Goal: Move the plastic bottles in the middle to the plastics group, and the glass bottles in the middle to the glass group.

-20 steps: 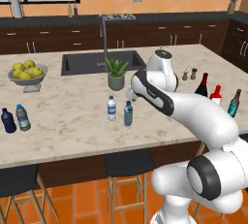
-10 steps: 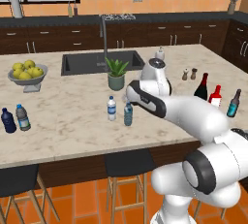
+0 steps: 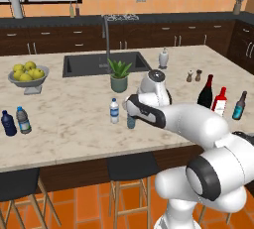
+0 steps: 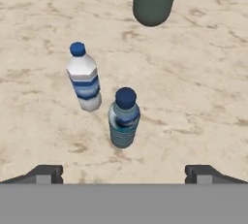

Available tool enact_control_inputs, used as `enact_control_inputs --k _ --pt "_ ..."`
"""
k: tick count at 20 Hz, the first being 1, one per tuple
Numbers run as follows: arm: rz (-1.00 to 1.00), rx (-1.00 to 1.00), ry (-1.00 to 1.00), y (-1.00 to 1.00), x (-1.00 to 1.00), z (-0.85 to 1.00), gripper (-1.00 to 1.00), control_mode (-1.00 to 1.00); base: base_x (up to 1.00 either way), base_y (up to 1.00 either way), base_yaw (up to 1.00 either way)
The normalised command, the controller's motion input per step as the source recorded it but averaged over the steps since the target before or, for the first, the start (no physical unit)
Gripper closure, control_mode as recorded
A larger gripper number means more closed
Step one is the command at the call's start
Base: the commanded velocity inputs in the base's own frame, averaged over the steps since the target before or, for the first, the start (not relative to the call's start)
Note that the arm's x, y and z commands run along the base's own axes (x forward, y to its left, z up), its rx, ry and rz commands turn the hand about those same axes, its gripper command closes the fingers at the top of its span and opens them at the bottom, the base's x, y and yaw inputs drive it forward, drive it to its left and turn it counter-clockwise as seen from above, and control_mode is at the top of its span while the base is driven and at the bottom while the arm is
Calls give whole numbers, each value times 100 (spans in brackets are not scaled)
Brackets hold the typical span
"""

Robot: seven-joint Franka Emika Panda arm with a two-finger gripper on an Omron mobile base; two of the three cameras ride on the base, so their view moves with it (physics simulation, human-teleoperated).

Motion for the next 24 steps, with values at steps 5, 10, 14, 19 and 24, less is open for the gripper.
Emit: enact_control_inputs --k 5,10,14,19,24 --pt "0 0 -2 0 17 -15 -100 -100 0 0 0" --pt "0 0 0 0 22 -5 -100 -100 0 0 0" --pt "0 0 6 0 13 0 -100 -100 0 0 0" --pt "0 0 9 6 22 -1 -100 -100 0 0 0" --pt "0 0 1 9 21 -13 -100 -100 0 0 0"
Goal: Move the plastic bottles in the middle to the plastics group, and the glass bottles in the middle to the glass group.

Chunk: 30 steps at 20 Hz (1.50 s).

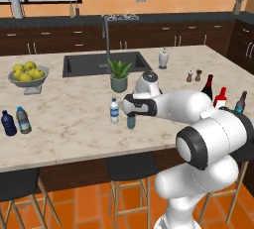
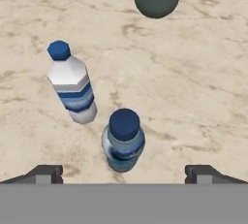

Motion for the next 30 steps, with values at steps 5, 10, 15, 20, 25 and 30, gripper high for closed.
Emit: enact_control_inputs --k 5,10,15,20,25,30 --pt "0 0 0 3 2 -16 -100 -100 0 0 0" --pt "0 0 0 0 14 -9 -100 -100 0 0 0" --pt "0 0 0 0 13 -9 -100 -100 0 0 0" --pt "0 0 0 0 7 -16 -100 -100 0 0 0" --pt "0 0 0 0 14 -3 -100 -100 0 0 0" --pt "0 0 0 0 10 -6 -100 -100 0 0 0"
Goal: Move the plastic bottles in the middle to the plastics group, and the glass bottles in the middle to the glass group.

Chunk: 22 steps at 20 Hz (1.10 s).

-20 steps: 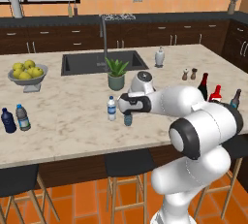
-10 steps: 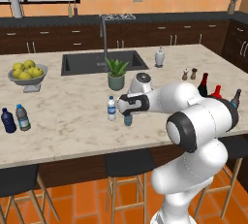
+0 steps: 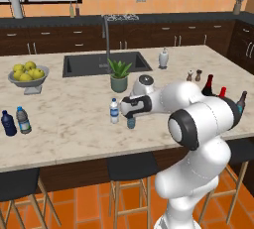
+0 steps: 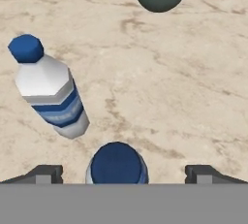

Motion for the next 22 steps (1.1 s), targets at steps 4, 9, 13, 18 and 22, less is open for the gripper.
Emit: enact_control_inputs --k 4,9,13,18,22 --pt "0 0 0 0 6 -6 -100 -100 0 0 0" --pt "0 0 0 1 6 -13 -100 -100 0 0 0" --pt "0 0 0 3 1 -10 -100 -100 0 0 0" --pt "0 0 0 0 0 0 100 -100 0 0 0" --pt "0 0 0 0 0 0 100 -100 0 0 0"
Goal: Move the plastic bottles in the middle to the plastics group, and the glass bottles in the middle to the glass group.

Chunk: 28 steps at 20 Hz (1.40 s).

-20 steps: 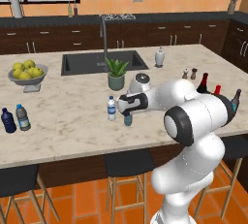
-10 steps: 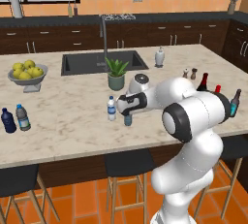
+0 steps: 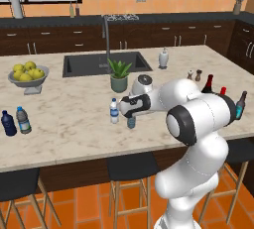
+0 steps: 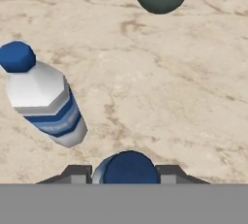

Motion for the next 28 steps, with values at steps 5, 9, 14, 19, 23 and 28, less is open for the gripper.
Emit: enact_control_inputs --k 5,9,14,19,23,28 --pt "0 0 0 0 -11 1 100 -100 0 0 0" --pt "2 0 0 5 -56 18 100 -100 0 0 0" --pt "9 -1 0 46 -59 12 100 -100 0 0 0" --pt "20 -1 0 96 -23 16 100 -100 0 0 0" --pt "21 0 3 100 0 17 100 -100 0 0 0" --pt "20 0 2 100 0 22 100 -100 0 0 0"
